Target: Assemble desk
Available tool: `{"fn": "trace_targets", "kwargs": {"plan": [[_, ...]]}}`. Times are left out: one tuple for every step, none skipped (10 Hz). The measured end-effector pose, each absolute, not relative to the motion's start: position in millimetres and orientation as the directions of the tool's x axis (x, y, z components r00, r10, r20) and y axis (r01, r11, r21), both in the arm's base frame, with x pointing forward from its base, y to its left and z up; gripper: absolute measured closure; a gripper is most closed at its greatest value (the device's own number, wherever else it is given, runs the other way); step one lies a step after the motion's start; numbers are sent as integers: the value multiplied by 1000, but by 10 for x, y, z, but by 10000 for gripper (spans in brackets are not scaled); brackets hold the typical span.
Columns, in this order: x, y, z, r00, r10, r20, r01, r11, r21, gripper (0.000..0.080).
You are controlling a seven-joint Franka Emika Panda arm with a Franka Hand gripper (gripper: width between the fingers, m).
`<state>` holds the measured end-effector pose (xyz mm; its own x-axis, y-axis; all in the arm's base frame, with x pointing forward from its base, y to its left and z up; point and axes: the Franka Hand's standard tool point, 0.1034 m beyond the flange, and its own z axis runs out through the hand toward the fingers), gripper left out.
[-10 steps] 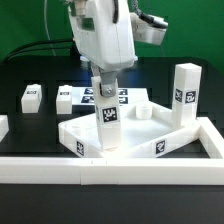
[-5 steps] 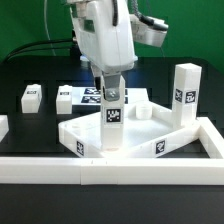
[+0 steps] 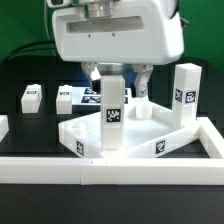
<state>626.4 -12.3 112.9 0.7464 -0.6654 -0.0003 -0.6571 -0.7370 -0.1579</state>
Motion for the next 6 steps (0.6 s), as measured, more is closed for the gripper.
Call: {"fn": "trace_targets", "kwargs": {"plan": [[6263,-123,1126,785,-619,9,-610,-776,-158,151],[6262,-128,1126,846,-533,26,-523,-838,-154,151],[6262,-124,1125,887,-459,40,-449,-881,-147,151],[6261,-122,1124,923,-382,52,-372,-917,-141,151],[6259,-139,1123,952,-298,65,-289,-949,-130,151],[6257,-158,1119,972,-224,74,-214,-969,-122,151]]}}
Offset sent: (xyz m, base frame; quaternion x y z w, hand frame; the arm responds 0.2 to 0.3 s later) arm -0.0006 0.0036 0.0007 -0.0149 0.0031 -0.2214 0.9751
